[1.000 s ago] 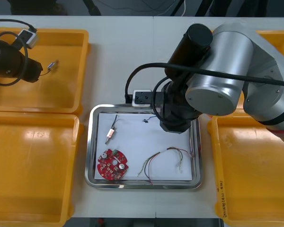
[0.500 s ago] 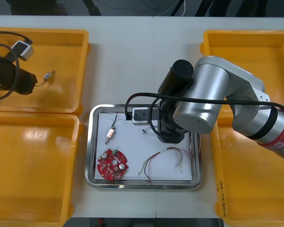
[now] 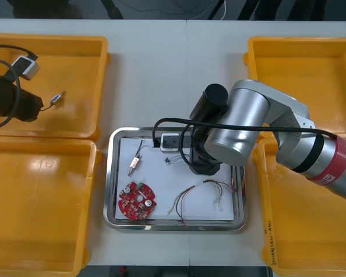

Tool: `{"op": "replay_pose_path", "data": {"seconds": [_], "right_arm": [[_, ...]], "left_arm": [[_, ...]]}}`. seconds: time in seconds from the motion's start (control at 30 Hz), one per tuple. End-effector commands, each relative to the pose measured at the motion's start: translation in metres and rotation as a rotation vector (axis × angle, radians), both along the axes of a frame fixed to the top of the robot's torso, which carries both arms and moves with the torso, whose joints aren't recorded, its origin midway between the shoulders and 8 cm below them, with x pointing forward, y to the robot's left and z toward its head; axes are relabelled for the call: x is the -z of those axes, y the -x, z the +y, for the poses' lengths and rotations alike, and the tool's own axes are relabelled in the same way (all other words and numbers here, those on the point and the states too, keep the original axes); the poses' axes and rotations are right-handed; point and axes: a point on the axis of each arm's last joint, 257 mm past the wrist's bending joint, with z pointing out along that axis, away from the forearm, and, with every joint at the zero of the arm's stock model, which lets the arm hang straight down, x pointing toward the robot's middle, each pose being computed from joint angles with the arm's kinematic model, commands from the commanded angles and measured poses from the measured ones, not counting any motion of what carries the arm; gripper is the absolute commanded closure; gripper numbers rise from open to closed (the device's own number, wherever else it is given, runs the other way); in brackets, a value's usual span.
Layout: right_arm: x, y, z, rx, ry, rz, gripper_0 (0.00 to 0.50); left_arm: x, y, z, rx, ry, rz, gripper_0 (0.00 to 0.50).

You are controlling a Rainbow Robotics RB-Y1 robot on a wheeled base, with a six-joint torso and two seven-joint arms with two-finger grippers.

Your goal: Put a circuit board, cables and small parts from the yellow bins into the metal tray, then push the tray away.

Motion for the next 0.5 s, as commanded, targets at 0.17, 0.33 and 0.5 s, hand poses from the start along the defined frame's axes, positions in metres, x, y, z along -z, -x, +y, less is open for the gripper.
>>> {"op": "replay_pose_path", "data": {"seconds": [0.17, 0.33, 0.5], "right_arm": [[0.0085, 0.0146, 0.0071, -0.017, -0.003, 0.039, 0.108], [0.009, 0.0163, 0.007, -0.002, -0.012, 0.049, 0.0], [0.0006, 0.0172, 0.0086, 0.001, -0.021, 0.038, 0.0]], "left_arm": [[-0.0227, 0.0038, 0.0213, -0.012, -0.04, -0.023, 0.0], [-0.0235, 0.0039, 0.0212, -0.012, -0.037, -0.024, 0.0], [-0.0293, 0.0054, 0.022, -0.015, -0.042, -0.009, 0.0]]}}
